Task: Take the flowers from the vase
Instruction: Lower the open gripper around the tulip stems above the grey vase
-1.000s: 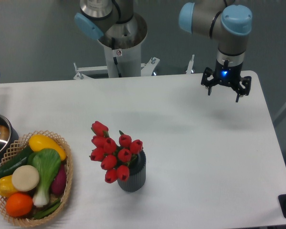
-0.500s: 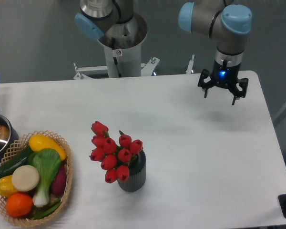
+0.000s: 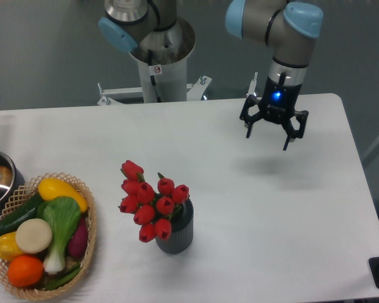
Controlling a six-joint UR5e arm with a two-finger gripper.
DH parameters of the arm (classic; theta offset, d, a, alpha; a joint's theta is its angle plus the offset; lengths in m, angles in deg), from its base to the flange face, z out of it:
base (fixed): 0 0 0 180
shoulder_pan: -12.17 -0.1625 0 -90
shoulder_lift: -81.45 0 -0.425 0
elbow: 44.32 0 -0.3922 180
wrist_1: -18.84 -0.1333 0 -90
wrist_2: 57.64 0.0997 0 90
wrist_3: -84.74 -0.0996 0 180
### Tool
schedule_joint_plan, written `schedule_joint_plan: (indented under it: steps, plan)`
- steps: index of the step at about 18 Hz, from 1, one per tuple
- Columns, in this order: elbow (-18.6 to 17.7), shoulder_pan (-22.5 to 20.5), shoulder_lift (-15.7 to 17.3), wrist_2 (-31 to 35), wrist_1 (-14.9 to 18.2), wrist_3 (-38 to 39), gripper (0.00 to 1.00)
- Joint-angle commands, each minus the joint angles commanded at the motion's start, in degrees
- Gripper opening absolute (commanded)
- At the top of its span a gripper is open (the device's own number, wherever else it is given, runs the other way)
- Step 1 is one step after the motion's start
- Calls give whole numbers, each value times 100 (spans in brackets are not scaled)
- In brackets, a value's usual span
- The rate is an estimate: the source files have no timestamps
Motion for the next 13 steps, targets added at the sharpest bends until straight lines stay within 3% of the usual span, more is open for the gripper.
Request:
schedule_joint_plan:
  steps: [3, 7, 13]
  plan:
    - [60, 298, -114, -572, 0, 35, 100]
    - [394, 773, -553, -1266, -79, 52, 100]
    - [623, 1012, -773, -2522, -79, 114, 100]
